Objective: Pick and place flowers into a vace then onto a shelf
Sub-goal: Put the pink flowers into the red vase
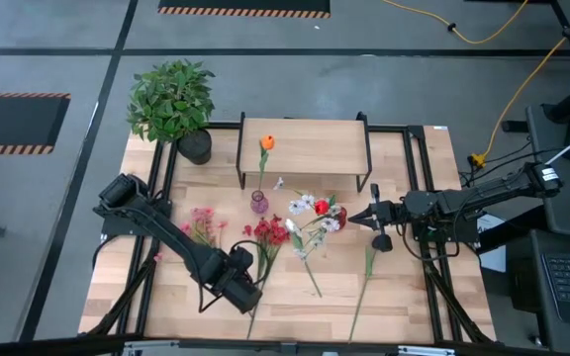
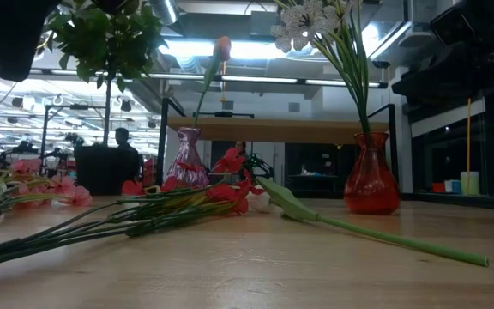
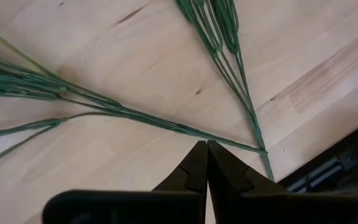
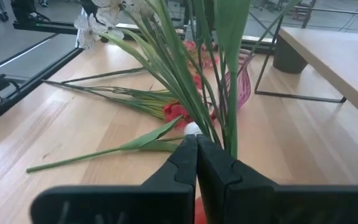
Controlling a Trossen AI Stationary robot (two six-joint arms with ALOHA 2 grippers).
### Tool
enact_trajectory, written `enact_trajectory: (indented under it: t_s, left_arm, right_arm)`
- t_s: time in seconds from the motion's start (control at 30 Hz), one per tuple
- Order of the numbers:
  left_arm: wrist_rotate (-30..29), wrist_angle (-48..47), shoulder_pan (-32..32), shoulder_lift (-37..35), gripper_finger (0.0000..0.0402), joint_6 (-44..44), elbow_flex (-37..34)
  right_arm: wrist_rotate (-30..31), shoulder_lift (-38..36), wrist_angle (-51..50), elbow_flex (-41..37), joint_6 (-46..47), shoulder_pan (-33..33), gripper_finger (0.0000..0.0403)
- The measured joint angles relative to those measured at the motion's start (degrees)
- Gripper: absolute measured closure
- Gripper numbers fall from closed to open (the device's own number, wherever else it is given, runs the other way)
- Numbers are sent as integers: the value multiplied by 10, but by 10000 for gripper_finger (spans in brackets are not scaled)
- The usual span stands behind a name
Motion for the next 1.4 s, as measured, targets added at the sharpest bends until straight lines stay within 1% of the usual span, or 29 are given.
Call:
enact_trajectory:
  t_s: [0.23,0.43,0.57,0.73,1.1,1.3,1.4]
  left_arm:
    - [-1,-13,-6,0,395,-6,0]
    - [-10,-104,-5,0,393,-91,0]
    - [-20,-122,-5,0,387,-112,0]
    - [-73,-120,-5,0,361,-172,-7]
    - [-76,-110,-5,0,290,-366,-10]
    - [-75,-106,-7,2,259,-417,-10]
    - [-75,-106,-7,17,248,-439,-10]
  right_arm:
    - [0,0,0,0,0,0,391]
    - [0,0,0,0,0,0,391]
    - [0,0,0,0,0,0,391]
    - [0,0,0,0,0,0,391]
    - [-1,0,-15,0,0,0,391]
    - [-2,0,-31,0,0,0,391]
    - [-2,0,-31,0,0,0,391]
